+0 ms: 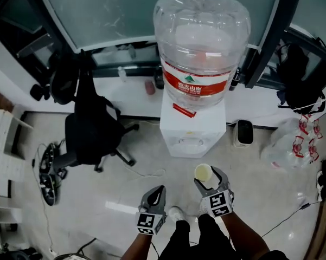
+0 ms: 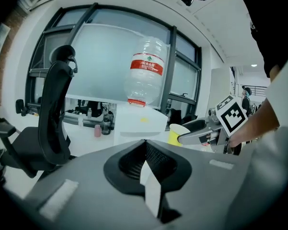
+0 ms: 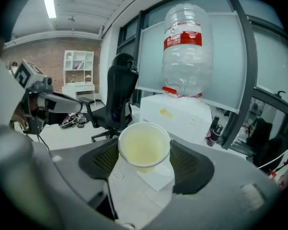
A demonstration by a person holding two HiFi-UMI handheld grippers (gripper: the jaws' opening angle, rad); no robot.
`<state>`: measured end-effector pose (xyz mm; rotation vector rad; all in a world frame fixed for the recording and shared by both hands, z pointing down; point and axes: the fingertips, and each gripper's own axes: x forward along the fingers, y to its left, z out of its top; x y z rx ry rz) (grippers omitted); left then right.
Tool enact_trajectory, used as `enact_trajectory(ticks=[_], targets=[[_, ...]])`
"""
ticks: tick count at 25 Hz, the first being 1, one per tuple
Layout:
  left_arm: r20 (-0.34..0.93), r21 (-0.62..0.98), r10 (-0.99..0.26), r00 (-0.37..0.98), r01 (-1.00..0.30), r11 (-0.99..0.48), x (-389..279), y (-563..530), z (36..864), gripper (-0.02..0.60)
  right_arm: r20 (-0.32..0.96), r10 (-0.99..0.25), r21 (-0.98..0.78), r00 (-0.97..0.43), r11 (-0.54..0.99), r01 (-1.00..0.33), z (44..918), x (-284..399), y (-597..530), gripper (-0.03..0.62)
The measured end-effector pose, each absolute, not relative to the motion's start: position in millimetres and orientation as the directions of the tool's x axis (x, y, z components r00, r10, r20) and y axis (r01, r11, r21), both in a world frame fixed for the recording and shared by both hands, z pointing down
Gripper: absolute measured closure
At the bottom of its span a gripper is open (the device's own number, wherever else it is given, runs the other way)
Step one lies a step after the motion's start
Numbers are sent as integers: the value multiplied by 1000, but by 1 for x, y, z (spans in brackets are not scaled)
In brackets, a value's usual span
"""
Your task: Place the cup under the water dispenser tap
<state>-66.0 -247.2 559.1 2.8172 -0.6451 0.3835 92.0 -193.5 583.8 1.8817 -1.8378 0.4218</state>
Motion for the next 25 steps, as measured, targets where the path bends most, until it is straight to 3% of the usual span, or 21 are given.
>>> enact_trajectory(ticks=[9,18,22,25], targets=[[274,180,-387,881,-442,-879,-20,-264,614,568,581,-806,153,112,-27,-988,677,128,-229,263],[331,203,-420,845,-499,-843,-27,-261,695,568,598,-792,132,128,-61,-989,776,165,-250,263],[429,214,-414,803,-536,-817,-38,-260,730,568,599,-788,119,143,-88,-989,810,179,-268,263],[381,183,-426,820,-519,-835,-34,-263,735,568,599,-786,114,154,-107,-988,829,189,-282,263]])
